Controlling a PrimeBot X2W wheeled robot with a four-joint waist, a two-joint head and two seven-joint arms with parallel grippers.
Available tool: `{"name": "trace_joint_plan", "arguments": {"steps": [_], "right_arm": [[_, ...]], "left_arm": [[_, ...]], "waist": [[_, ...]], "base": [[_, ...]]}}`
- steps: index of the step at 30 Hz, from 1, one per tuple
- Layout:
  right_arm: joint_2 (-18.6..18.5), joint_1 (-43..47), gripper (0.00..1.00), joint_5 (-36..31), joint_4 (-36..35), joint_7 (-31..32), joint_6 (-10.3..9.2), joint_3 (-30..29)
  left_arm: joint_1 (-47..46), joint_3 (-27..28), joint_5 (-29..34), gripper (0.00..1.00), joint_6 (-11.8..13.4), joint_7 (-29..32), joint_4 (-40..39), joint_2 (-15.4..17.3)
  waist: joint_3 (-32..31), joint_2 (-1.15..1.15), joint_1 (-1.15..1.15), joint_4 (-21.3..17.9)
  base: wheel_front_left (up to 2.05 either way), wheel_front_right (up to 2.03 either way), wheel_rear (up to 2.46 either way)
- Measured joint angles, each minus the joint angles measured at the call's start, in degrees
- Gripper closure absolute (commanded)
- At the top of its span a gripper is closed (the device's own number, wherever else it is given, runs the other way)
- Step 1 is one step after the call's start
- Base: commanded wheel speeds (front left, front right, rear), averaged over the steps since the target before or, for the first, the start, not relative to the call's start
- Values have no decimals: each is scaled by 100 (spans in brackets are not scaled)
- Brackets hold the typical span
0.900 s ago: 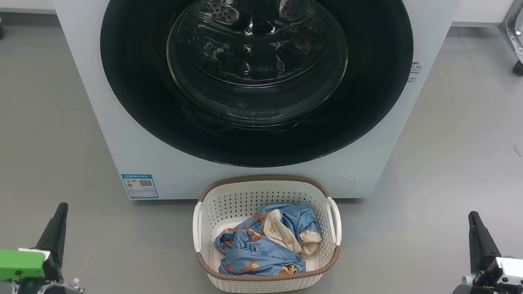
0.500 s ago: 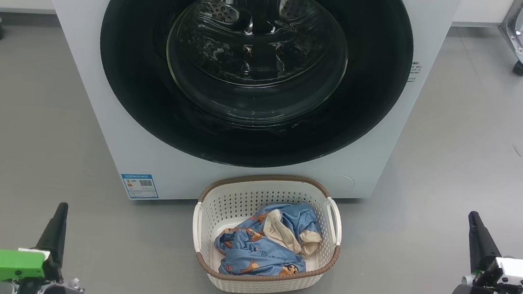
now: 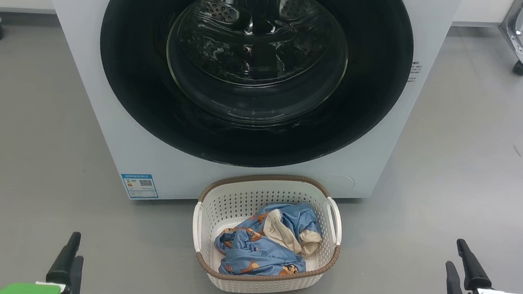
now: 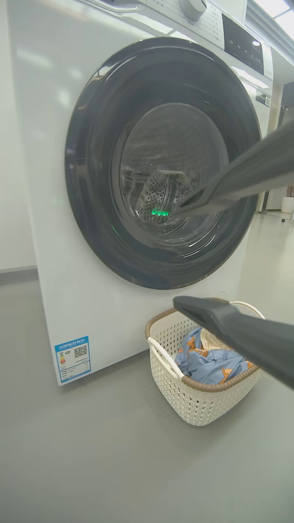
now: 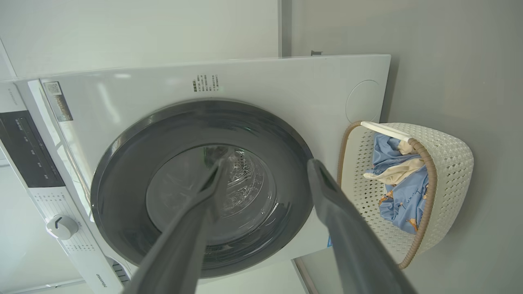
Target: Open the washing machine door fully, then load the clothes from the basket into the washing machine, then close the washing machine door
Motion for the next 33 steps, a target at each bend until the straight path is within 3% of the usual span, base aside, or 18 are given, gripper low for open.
{"name": "trace_joint_plan", "arguments": {"steps": [19,20,33], "right_arm": [[-41,-11,0,-516,-278,-312,0,147],[-183,-50,0,-1282,-471,-453,0,222],[-307,-90,0,-2659,-832,-693,1,360]], "left_arm": [[-4,-102,336,0,0,-352,-189,0],[-20,-174,837,0,0,-501,-309,74],[-24,4,1939,0,0,-719,-432,88]], "waist": [[21,0,0,5],[29,0,0,7],[47,0,0,15]], "base": [[0,0,0],[0,0,0],[0,0,0]]}}
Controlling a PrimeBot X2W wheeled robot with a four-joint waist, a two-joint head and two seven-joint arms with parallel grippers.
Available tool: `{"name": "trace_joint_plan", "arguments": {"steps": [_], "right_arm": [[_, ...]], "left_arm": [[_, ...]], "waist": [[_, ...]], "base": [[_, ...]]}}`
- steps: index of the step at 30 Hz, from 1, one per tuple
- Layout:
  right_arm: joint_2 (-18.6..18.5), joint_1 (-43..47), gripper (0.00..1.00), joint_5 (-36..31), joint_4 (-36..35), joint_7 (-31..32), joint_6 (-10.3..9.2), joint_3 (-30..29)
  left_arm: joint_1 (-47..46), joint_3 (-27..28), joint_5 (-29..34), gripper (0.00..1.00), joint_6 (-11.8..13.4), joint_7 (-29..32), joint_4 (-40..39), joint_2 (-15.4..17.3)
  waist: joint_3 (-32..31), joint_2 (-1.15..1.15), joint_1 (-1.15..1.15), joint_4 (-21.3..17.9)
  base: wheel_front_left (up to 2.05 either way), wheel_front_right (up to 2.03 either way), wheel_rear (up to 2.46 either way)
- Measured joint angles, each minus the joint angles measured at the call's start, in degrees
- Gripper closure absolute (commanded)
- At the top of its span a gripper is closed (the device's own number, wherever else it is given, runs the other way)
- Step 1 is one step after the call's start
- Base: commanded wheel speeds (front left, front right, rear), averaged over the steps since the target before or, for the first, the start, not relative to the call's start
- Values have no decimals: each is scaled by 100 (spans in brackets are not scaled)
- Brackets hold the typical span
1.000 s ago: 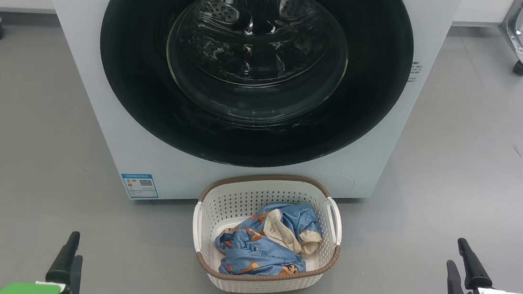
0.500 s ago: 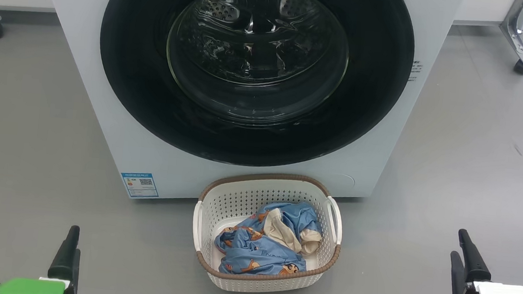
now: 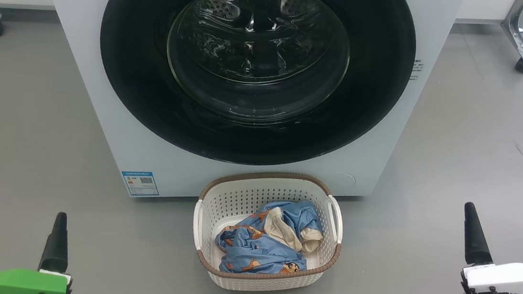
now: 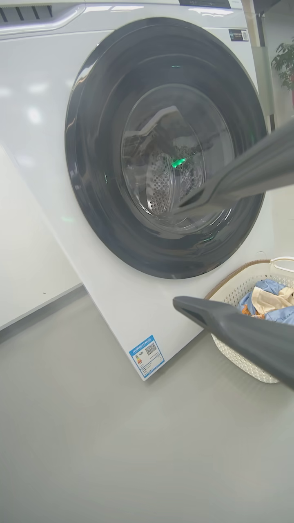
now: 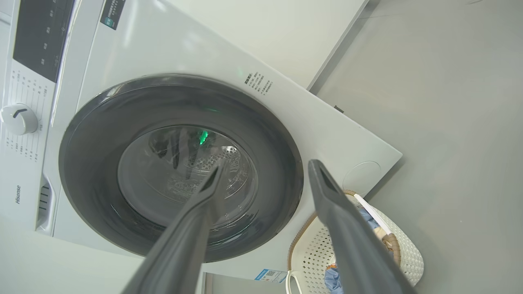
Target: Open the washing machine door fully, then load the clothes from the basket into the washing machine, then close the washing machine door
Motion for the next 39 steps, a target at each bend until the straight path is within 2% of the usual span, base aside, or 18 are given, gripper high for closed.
{"name": "trace_joint_plan", "arguments": {"steps": [7,9,14,39], "right_arm": [[-129,-77,0,-1006,-176,-112,1,201],[-138,-77,0,-1120,-189,-121,1,221],[-202,-77,0,-1894,-234,-236,2,412],[-291,-72,0,-4339,-136,-633,-59,609]], "left_arm": [[-11,79,988,0,-1,-155,-138,3],[-16,91,1122,0,0,-171,-159,9],[-27,121,2109,0,0,-264,-320,125],[43,108,4763,0,48,-665,-515,83]], "waist": [[33,0,0,6],[36,0,0,6],[53,0,0,3],[129,0,0,-41]], "base": [[0,0,0],[0,0,0],[0,0,0],[0,0,0]]}}
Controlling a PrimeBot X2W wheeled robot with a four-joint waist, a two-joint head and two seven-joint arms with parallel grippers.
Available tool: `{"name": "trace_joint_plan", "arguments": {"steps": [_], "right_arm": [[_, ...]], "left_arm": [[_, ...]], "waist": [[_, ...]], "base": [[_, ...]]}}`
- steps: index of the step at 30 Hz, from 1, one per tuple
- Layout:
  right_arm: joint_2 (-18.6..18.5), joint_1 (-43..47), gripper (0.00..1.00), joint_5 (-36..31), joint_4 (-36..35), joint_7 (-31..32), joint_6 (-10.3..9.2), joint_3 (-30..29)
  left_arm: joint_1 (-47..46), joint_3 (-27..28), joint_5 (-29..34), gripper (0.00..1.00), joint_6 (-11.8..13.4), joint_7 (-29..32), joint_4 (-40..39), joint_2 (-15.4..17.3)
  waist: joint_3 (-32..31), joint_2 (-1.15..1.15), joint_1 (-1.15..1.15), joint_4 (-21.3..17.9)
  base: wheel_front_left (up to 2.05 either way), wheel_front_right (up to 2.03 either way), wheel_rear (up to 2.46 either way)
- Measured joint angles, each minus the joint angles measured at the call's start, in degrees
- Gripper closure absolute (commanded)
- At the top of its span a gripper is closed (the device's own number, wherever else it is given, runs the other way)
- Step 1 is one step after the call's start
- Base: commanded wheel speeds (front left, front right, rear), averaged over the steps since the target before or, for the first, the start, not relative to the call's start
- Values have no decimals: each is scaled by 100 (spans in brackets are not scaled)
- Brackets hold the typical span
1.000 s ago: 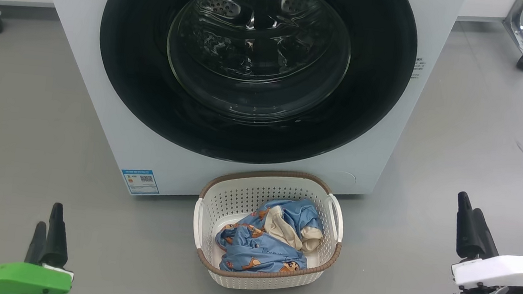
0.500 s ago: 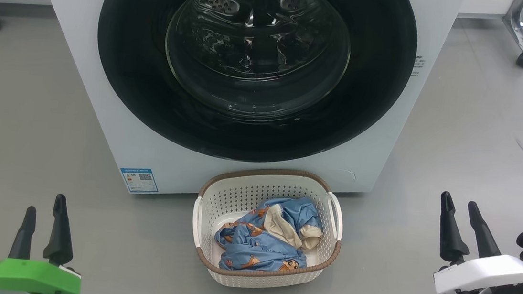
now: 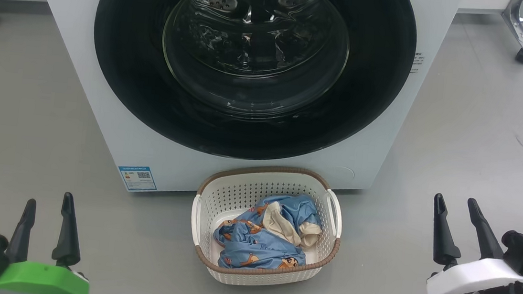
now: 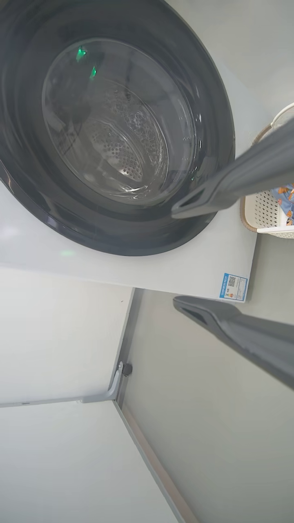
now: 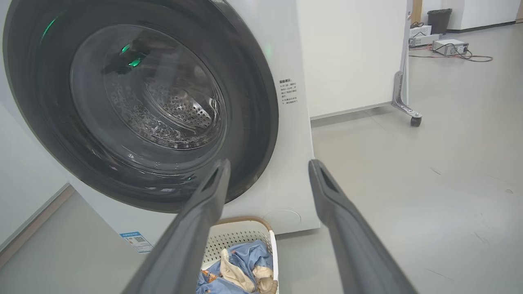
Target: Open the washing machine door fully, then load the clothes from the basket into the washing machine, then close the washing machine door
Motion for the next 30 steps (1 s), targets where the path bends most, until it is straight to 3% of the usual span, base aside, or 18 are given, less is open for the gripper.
{"name": "trace_joint_plan", "arguments": {"steps": [21,30], "right_arm": [[-33,-52,0,-1994,-114,-363,4,124],[-27,-65,0,-2041,-115,-363,7,119]], "left_arm": [[122,103,1855,0,0,-378,-175,-104],[140,134,1937,0,-2,-378,-176,-119]], "waist": [[-100,0,0,10],[-165,0,0,-2]], "base": [[0,0,0],[0,0,0]]}}
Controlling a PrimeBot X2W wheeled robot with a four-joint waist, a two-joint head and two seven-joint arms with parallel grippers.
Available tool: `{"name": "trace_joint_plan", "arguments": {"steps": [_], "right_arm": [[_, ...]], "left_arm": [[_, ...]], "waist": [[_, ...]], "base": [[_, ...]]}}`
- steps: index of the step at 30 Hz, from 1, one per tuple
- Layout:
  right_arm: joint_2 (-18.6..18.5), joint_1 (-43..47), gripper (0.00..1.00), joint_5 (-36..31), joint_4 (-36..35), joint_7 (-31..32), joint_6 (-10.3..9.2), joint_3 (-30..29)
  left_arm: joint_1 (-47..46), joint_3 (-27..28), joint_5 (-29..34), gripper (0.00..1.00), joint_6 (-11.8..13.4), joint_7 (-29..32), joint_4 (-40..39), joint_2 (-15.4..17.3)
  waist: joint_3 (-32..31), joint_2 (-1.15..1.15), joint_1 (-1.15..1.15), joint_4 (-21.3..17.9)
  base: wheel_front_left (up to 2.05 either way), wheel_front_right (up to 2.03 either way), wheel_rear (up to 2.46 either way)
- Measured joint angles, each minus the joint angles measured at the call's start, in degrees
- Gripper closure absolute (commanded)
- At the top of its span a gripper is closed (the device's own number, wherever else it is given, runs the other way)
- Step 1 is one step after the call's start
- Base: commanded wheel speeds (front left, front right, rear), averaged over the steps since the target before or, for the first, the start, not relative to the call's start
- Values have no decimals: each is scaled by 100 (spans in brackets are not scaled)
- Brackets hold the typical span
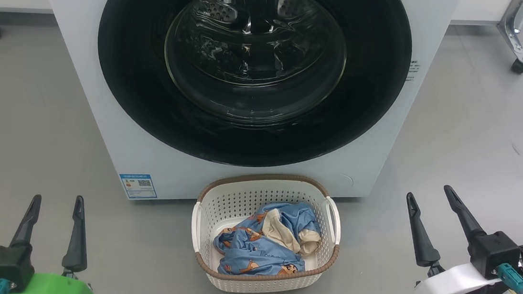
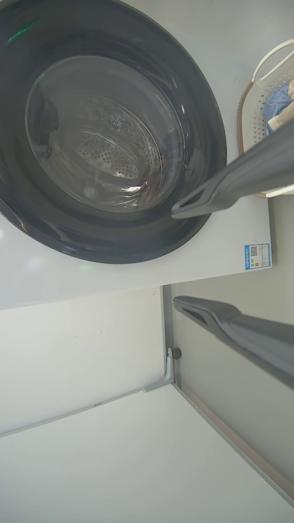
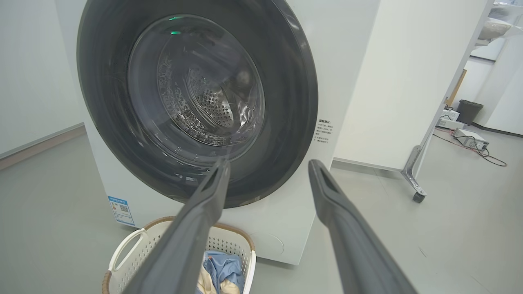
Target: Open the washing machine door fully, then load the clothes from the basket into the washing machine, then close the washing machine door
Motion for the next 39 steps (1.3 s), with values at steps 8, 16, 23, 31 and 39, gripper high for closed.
{"name": "trace_joint_plan", "arguments": {"steps": [8,16,23,31,39], "right_arm": [[15,1,0,-36,12,0,1,-52],[7,4,0,-48,154,-1,2,-121],[3,25,0,-148,364,-9,3,-137],[26,30,0,-185,570,-14,-7,-211],[35,30,0,-209,638,-14,-8,-238]], "left_arm": [[63,52,0,0,-1,-15,58,-11],[118,82,0,0,-20,-15,175,-16],[118,107,0,0,-20,-15,191,-23],[118,155,0,0,-20,-15,194,-29],[118,197,1,0,-23,-15,193,-33]], "waist": [[-21,0,0,-38],[-16,0,0,-49],[-18,0,0,-31],[-8,0,0,-2],[16,0,0,14]], "base": [[0,0,0],[0,0,0],[0,0,0],[0,0,0],[0,0,0]]}}
